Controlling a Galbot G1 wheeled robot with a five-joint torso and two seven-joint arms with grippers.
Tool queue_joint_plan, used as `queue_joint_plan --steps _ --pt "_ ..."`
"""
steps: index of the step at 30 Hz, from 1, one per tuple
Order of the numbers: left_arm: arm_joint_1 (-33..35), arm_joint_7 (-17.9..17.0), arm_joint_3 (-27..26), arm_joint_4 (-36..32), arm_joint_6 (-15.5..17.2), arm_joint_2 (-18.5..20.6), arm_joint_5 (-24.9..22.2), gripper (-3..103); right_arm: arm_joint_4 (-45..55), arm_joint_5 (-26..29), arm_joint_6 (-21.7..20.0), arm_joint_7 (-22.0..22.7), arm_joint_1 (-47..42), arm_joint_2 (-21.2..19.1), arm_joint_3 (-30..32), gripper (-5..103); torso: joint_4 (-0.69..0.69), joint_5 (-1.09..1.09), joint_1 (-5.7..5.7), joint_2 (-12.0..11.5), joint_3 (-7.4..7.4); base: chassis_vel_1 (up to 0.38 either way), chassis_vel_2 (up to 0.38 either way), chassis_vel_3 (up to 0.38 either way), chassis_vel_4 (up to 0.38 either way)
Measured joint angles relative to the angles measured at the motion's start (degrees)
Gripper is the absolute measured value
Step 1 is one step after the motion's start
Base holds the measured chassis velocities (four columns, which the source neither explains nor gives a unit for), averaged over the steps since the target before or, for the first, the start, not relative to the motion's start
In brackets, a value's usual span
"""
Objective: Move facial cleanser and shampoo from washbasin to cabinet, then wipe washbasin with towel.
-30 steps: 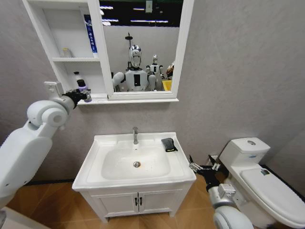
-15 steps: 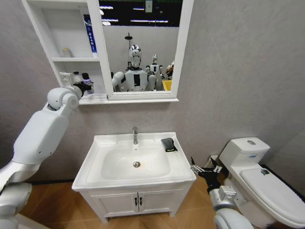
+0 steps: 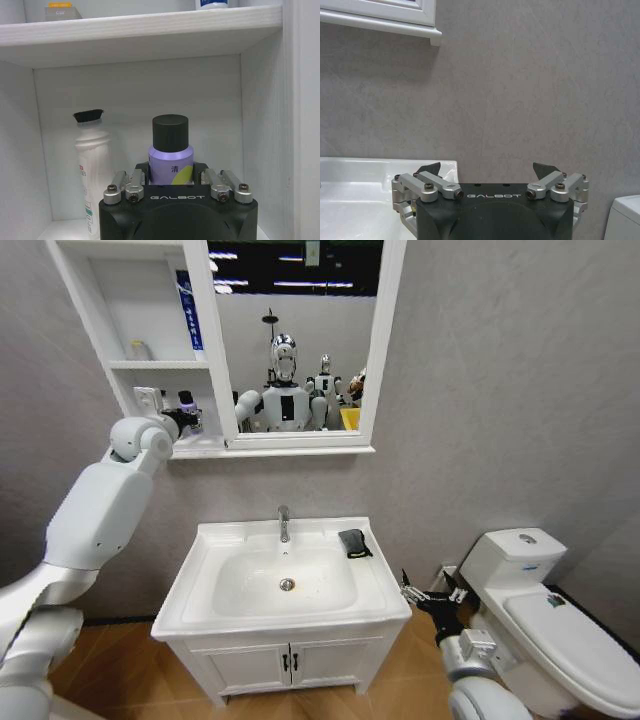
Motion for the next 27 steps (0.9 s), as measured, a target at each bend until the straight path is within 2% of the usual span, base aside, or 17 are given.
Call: queue_joint_plan --steps 14,15,17,19,21,24,25,27 --pt "0.0 0.8 0.3 2.7 -1.2 -1.1 2.2 43 -0.1 0.2 0.0 0.1 0.6 -0.5 0.1 100 0.01 0.0 0.0 0.0 0.0 0.0 0.0 0.0 0.0" --pt "0.1 0.8 0.3 2.7 -1.3 -1.1 2.4 39 -0.1 0.2 -0.1 0.1 0.6 -0.5 0.1 100 0.01 0.0 0.0 0.0 0.0 0.0 0.0 0.0 0.0" --pt "0.2 0.9 0.3 2.8 -1.5 -1.2 2.5 42 -0.1 0.3 -0.1 0.1 0.6 -0.5 0.1 100 0.0 0.01 0.0 0.0 0.0 0.0 0.0 0.0 0.0" --pt "0.3 0.9 0.3 3.1 -1.9 -1.5 3.0 53 -0.1 0.3 -0.2 0.1 0.7 -0.5 0.1 100 0.0 0.0 0.0 0.0 0.0 0.0 0.0 0.0 0.0" --pt "0.3 0.9 0.3 3.1 -2.0 -1.5 3.0 53 -0.1 0.3 -0.2 0.1 0.8 -0.5 0.1 100 0.0 0.0 0.0 0.0 0.0 0.0 0.0 0.0 0.0" --pt "0.6 0.9 0.2 2.9 -2.0 -1.6 3.1 70 -0.1 0.4 -0.3 0.1 0.9 -0.6 0.1 100 0.0 0.0 0.0 0.0 0.0 0.0 0.0 0.0 0.0" --pt "0.6 0.9 0.2 2.9 -2.0 -1.6 3.1 70 -0.1 0.4 -0.3 0.1 0.9 -0.6 0.1 100 0.0 0.0 0.0 0.0 0.0 0.0 0.0 0.0 0.0" --pt "0.7 0.9 0.1 2.8 -2.0 -1.5 3.1 80 -0.2 0.4 -0.3 0.1 0.9 -0.6 0.1 100 0.0 0.0 0.0 0.0 0.0 0.0 0.0 0.0 0.0"
